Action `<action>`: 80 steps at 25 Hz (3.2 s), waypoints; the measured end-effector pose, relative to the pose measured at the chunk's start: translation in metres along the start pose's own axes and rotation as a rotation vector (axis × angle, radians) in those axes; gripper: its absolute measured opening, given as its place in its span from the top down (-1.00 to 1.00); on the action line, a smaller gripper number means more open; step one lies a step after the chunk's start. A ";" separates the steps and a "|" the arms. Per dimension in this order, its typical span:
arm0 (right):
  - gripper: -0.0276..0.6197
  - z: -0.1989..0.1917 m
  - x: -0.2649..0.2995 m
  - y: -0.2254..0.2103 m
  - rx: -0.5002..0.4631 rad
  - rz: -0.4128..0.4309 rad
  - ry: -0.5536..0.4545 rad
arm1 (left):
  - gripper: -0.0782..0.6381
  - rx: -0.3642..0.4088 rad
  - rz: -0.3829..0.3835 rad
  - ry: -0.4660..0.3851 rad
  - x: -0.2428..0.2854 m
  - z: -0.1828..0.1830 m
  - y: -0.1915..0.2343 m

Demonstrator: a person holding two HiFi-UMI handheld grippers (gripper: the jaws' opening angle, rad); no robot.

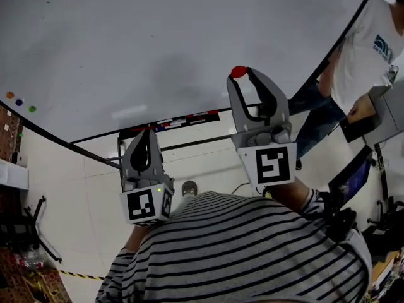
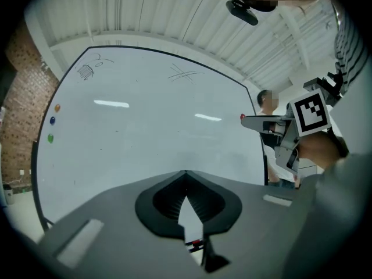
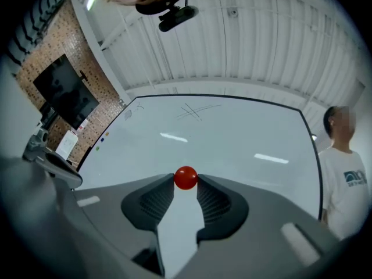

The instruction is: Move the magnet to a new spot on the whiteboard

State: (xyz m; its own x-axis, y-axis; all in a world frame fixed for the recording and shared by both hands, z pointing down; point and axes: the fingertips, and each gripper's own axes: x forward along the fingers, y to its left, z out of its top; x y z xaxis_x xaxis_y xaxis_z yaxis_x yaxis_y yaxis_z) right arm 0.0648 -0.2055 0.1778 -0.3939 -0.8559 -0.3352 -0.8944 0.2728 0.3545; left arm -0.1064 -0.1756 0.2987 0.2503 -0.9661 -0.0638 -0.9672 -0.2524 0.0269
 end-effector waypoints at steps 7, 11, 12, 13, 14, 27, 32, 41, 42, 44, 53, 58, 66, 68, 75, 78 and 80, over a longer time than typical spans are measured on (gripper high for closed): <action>0.53 0.004 0.076 0.007 -0.074 -0.045 -0.021 | 0.74 -0.022 -0.055 -0.025 0.040 0.019 0.049; 0.53 -0.003 0.107 0.007 -0.099 -0.065 0.011 | 0.74 -0.030 -0.082 -0.054 0.062 0.030 0.066; 0.53 -0.006 0.113 0.007 -0.095 -0.074 0.008 | 0.74 -0.031 -0.087 -0.058 0.068 0.029 0.069; 0.53 -0.010 0.119 0.007 -0.093 -0.081 0.005 | 0.74 -0.030 -0.091 -0.061 0.073 0.027 0.073; 0.53 -0.014 0.124 0.007 -0.096 -0.088 0.003 | 0.74 -0.028 -0.094 -0.064 0.078 0.026 0.076; 0.56 -0.034 0.146 0.007 -0.096 -0.119 -0.001 | 0.74 -0.030 -0.095 -0.036 0.100 0.013 0.096; 0.48 -0.027 0.134 0.013 -0.064 -0.086 -0.008 | 0.74 -0.027 -0.116 -0.026 0.095 0.011 0.083; 0.47 -0.017 0.017 0.009 0.075 -0.042 0.047 | 0.74 -0.010 -0.136 -0.039 0.043 0.017 0.009; 0.51 -0.019 -0.001 0.008 0.099 -0.030 0.065 | 0.74 -0.009 -0.137 -0.034 0.034 0.016 -0.004; 0.65 -0.026 -0.037 0.006 0.140 -0.008 0.108 | 0.74 -0.007 -0.134 -0.014 0.013 0.011 -0.031; 0.91 -0.034 -0.173 0.005 0.229 0.047 0.201 | 0.74 0.014 -0.067 0.081 -0.103 -0.011 -0.109; 0.91 -0.031 -0.209 0.020 0.261 0.087 0.246 | 0.74 0.031 -0.040 0.093 -0.141 -0.010 -0.121; 0.91 -0.017 -0.212 0.063 0.271 0.126 0.279 | 0.74 0.017 -0.037 0.100 -0.165 -0.006 -0.099; 0.91 -0.012 -0.207 0.079 0.271 0.150 0.288 | 0.74 0.022 -0.042 0.099 -0.171 -0.004 -0.091; 0.91 0.001 -0.191 0.120 0.291 0.193 0.299 | 0.74 0.008 -0.076 0.108 -0.180 -0.005 -0.068; 0.91 0.003 -0.182 0.135 0.278 0.219 0.304 | 0.74 0.011 -0.084 0.103 -0.180 -0.004 -0.058; 0.91 0.005 -0.178 0.141 0.271 0.234 0.305 | 0.74 0.008 -0.086 0.105 -0.180 -0.004 -0.055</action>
State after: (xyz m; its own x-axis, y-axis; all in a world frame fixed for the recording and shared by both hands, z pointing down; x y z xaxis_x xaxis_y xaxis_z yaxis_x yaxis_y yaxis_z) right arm 0.0077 -0.0123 0.2833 -0.5476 -0.8367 0.0130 -0.8281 0.5441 0.1352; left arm -0.0982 0.0118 0.3131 0.3347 -0.9415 0.0390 -0.9423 -0.3342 0.0183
